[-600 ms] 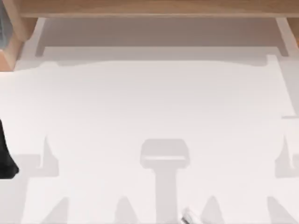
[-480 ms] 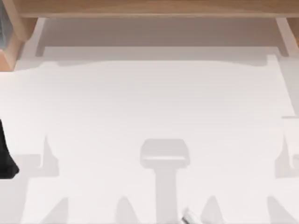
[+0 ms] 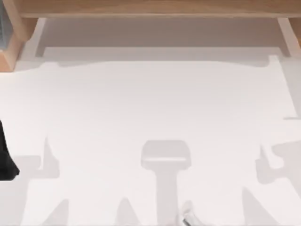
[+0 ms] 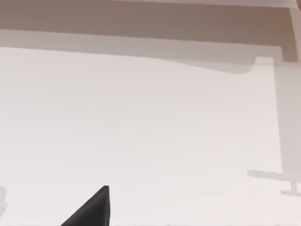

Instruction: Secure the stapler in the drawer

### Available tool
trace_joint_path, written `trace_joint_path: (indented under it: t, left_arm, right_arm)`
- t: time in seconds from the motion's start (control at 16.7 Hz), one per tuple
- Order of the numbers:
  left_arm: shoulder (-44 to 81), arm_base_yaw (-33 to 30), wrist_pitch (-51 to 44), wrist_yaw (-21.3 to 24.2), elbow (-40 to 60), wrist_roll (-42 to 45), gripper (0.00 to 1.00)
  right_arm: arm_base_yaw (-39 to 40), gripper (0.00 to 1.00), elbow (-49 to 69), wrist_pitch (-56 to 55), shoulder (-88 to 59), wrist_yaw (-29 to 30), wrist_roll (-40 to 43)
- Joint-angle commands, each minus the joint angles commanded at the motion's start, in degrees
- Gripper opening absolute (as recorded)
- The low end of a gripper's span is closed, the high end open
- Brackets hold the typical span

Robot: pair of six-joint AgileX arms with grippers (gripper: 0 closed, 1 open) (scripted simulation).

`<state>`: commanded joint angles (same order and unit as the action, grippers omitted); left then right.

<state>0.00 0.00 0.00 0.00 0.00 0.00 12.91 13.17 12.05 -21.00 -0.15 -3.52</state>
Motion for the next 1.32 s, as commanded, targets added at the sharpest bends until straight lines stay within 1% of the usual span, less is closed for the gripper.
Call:
trace_joint_path:
  t: [0.54, 0.84, 1.08, 1.32]
  left_arm:
    - [0.0, 0.0, 0.0, 0.0, 0.0, 0.0, 1.0]
    - [0.0, 0.0, 0.0, 0.0, 0.0, 0.0, 1.0]
    - [0.0, 0.0, 0.0, 0.0, 0.0, 0.0, 1.0]
    - [0.0, 0.0, 0.0, 0.0, 0.0, 0.0, 1.0]
  right_arm:
    - [25.86, 1.0, 26.84, 24.16, -43.09, -0.01, -7.38]
    - [37.93, 1.0, 39.39, 35.34, -63.1, -0.02, -10.78]
    - [43.93, 1.0, 45.7, 40.9, -72.62, 0.0, -12.53]
    - [44.88, 1.0, 46.84, 42.05, -74.84, -0.05, -13.07]
